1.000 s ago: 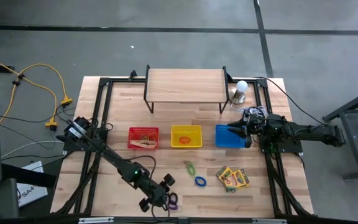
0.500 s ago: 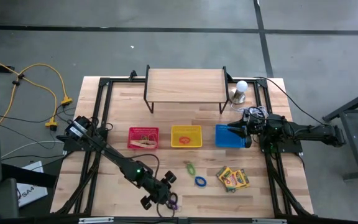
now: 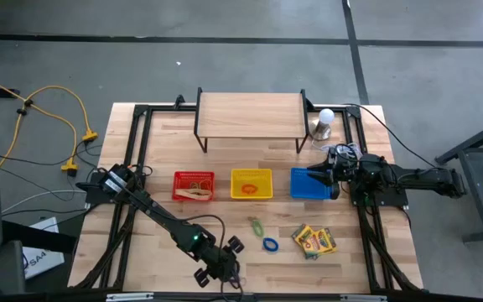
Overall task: Pick & Place Office Desk Supplies
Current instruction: Put the black spring keychain into the yellow bin
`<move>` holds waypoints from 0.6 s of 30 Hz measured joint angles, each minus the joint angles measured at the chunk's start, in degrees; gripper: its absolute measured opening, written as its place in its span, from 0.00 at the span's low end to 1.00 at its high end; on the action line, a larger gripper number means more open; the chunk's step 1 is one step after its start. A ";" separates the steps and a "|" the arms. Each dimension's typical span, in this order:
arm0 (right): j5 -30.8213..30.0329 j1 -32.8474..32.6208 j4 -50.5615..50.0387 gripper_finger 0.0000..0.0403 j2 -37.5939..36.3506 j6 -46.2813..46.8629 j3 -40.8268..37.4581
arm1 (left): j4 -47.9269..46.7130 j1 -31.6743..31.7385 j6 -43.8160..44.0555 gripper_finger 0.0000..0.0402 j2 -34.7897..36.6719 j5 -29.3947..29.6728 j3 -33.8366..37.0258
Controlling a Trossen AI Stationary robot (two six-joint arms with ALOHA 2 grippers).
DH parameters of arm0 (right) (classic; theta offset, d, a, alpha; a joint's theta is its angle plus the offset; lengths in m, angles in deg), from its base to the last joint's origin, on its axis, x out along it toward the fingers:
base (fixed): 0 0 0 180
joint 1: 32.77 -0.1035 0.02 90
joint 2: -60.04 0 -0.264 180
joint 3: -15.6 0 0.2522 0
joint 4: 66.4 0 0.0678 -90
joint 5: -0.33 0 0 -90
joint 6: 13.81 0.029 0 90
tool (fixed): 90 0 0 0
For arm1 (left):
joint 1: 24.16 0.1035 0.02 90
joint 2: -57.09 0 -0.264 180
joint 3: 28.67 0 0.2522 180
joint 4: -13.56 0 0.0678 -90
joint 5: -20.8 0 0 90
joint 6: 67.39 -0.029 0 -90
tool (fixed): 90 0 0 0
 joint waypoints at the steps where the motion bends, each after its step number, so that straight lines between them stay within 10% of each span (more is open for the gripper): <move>1: 0.02 -0.02 0.00 0.23 0.01 0.01 0.00 | -0.08 0.00 0.00 0.36 0.00 0.00 0.02; 18: 0.01 -0.01 0.00 0.23 0.01 0.01 0.00 | -0.94 -0.44 2.40 0.36 -2.24 -0.08 -0.05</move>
